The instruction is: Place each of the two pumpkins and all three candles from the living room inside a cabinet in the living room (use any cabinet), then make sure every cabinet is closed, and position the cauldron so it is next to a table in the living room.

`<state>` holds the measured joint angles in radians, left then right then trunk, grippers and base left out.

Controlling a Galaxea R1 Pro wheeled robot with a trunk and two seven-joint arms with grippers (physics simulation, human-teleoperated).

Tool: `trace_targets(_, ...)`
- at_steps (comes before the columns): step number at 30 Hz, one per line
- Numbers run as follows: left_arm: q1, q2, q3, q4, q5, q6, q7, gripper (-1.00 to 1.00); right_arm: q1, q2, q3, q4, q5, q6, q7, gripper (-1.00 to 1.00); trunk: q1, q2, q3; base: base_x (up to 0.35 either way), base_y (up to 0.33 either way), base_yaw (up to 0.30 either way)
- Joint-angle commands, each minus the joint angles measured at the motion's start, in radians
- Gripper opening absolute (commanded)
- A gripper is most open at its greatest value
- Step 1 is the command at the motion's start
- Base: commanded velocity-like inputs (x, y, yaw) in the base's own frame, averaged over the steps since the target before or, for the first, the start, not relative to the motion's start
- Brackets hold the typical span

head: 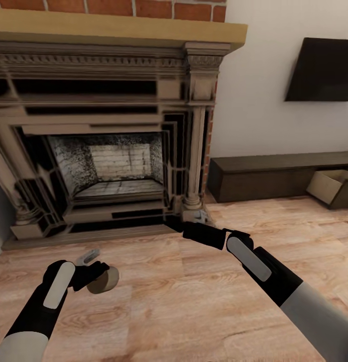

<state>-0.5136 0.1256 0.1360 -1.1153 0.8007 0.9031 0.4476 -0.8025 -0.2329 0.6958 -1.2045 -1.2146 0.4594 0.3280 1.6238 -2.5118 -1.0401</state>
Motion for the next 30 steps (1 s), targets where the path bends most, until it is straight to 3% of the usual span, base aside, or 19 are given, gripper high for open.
trace_targets(1,0.000,0.000,0.001,-0.001,0.013,0.002,0.010,-1.00,-0.001,0.000,0.002,0.000,-0.006,0.002,0.000,1.00,0.000,0.000,0.000,0.000,0.000,-0.274)
trace_targets(30,0.000,0.000,0.001,-0.003,0.012,0.002,0.010,-1.00,-0.001,-0.002,0.001,0.000,-0.006,0.002,0.000,1.00,0.000,0.000,0.020,0.000,0.000,-0.274)
